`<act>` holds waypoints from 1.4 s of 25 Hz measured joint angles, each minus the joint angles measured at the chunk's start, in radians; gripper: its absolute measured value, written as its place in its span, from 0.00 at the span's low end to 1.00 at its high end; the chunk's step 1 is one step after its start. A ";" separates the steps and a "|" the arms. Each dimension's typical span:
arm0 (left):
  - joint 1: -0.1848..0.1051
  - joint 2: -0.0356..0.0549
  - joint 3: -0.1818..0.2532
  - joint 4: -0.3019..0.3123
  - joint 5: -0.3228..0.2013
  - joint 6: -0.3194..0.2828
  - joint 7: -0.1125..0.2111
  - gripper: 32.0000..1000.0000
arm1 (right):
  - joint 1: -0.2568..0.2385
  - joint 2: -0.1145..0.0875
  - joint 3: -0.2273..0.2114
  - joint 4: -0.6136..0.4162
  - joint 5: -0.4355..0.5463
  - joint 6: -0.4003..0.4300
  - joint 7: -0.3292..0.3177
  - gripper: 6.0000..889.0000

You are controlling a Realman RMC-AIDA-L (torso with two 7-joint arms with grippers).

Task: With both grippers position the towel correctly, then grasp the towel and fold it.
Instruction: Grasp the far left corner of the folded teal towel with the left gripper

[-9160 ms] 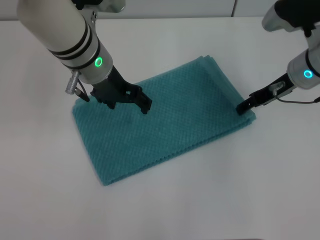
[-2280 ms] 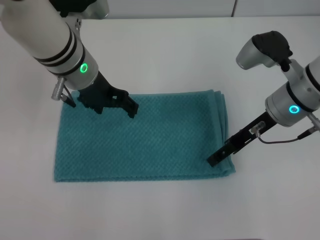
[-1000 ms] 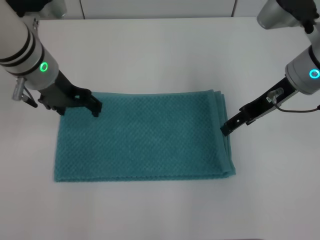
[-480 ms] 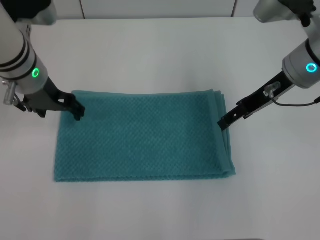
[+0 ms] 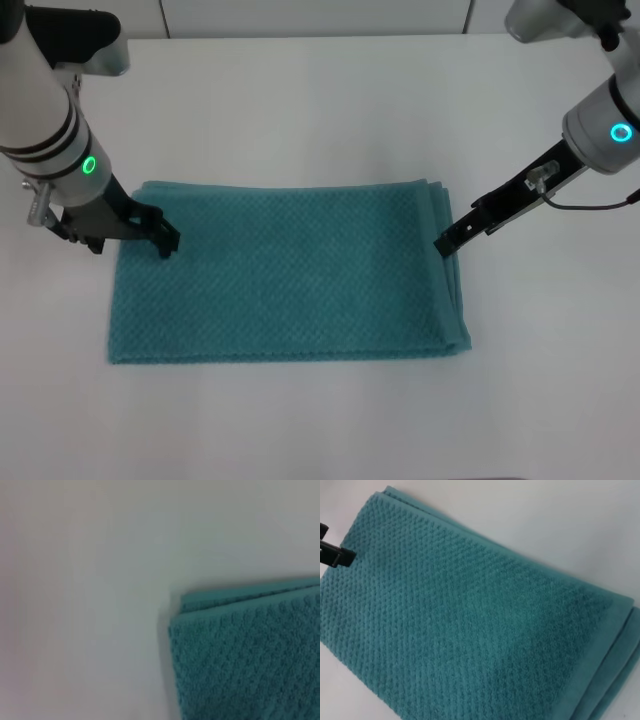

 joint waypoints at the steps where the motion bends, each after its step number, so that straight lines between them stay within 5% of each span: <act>1: -0.001 0.0000 0.000 -0.004 -0.004 0.005 0.002 0.89 | 0.000 0.000 0.000 0.000 0.000 0.000 0.000 0.97; 12: -0.016 0.0035 0.000 -0.088 0.000 0.071 0.006 0.89 | 0.002 0.000 0.000 0.000 0.000 0.000 0.001 0.97; 35: -0.013 0.0080 0.000 -0.146 0.013 0.127 0.015 0.89 | 0.002 0.000 0.000 0.000 0.000 0.000 0.000 0.97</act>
